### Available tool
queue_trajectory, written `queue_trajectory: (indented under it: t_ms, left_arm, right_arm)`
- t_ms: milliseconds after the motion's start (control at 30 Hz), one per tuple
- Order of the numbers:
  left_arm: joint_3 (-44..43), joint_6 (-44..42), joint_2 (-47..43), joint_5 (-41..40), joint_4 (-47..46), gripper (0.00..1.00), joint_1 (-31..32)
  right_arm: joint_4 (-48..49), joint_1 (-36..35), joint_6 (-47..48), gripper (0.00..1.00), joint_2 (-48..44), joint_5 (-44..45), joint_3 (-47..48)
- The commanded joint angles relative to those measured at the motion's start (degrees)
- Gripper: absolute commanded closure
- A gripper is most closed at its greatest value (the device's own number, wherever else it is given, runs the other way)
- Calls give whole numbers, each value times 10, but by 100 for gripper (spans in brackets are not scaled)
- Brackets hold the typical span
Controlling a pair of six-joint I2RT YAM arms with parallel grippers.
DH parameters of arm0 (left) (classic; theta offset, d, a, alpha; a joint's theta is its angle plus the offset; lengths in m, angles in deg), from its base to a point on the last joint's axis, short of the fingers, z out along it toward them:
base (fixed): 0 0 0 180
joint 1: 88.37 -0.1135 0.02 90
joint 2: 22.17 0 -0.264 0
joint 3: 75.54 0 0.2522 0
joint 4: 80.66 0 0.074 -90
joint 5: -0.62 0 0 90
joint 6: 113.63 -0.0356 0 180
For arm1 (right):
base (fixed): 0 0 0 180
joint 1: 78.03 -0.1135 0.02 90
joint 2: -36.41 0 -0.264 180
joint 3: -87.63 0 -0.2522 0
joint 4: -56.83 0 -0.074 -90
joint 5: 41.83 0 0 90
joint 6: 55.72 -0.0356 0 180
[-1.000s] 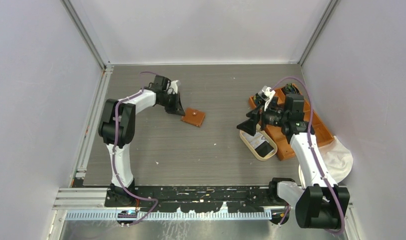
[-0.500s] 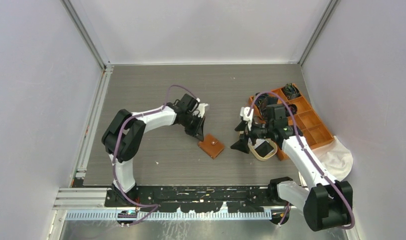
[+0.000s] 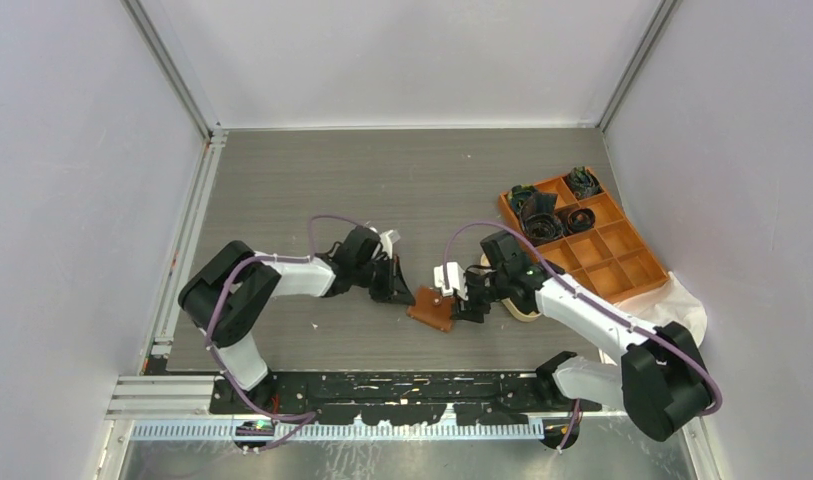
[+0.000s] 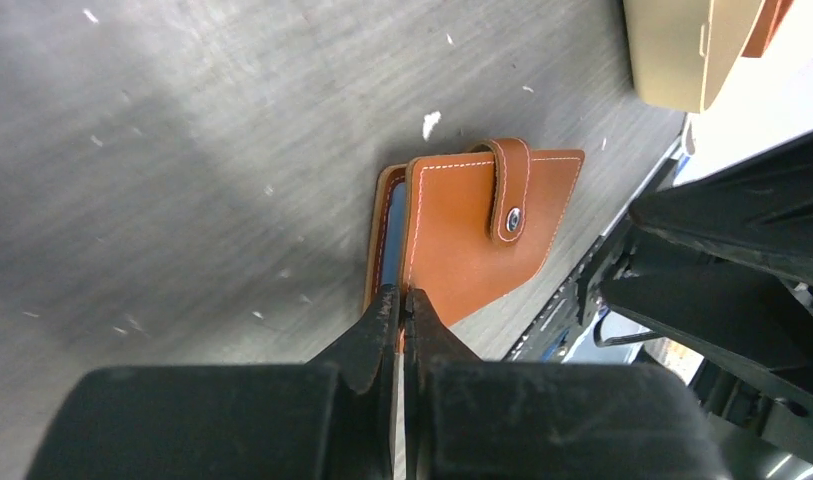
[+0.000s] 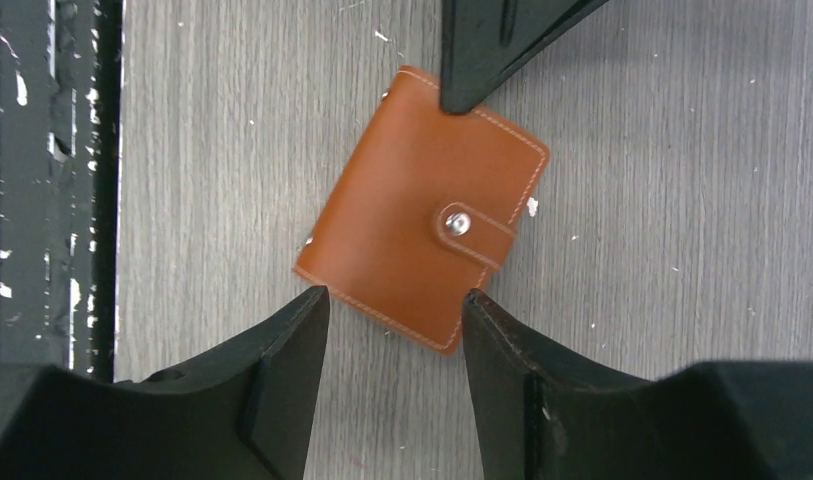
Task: Put the credit cards into the card holder
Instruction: Move the card holder to the center of the board, then open the card holder at the center of the board.
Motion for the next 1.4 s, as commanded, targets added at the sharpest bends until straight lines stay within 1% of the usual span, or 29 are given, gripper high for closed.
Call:
queue_trajectory:
  t_ms: [0,267,400,500,700,833,1067,1367]
  left_arm:
    - [36,61,-26,-46,-95,100,29]
    - [35,58,-18,-62,-101,100,55]
    - [36,59,-9,-61,-118,100,58]
    - [44,63,-3,-56,-131,100,61]
    - [59,63,-2,-53,-145,100,67]
    - [61,63,3,-56,-149,100,74]
    - [70,59,4,-62,-156,100,76]
    - [91,44,-4,-100,-155,100,76]
  right_arm:
    - [48,-18,21,44,10,33,0]
    - [51,-46,39,48,53,48,-1]
    - [50,-77,52,51,86,94,10]
    - [50,-86,51,54,106,129,17]
    - [52,-87,50,59,113,147,18]
    - [54,-87,48,70,119,165,20]
    - [46,-86,38,98,119,196,31]
    - [22,-48,-61,99,65,151,62]
